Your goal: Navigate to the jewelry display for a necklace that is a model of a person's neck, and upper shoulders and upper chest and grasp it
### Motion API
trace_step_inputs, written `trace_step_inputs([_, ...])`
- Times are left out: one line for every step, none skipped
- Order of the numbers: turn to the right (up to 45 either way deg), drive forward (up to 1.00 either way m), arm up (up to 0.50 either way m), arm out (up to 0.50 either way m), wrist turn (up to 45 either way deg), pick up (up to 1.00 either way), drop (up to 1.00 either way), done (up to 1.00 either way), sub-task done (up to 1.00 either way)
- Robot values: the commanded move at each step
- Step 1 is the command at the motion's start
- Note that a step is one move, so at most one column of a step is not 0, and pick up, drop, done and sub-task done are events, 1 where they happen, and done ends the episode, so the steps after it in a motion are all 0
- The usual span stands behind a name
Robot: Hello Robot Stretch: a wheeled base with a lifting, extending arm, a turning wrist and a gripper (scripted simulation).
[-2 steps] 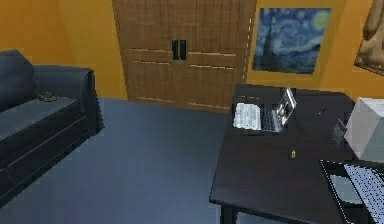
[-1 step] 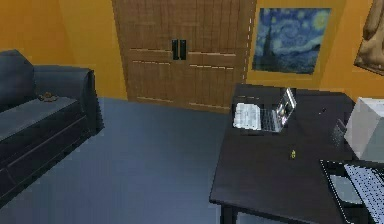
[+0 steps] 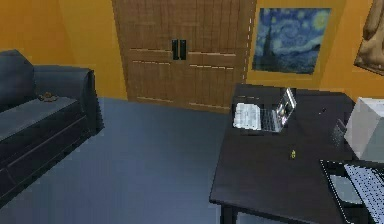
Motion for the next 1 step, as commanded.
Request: trace_step_inputs([0.0, 0.00, 0.00, 0.00, 0.0, 0.00, 0.00, 1.00, 0.00])
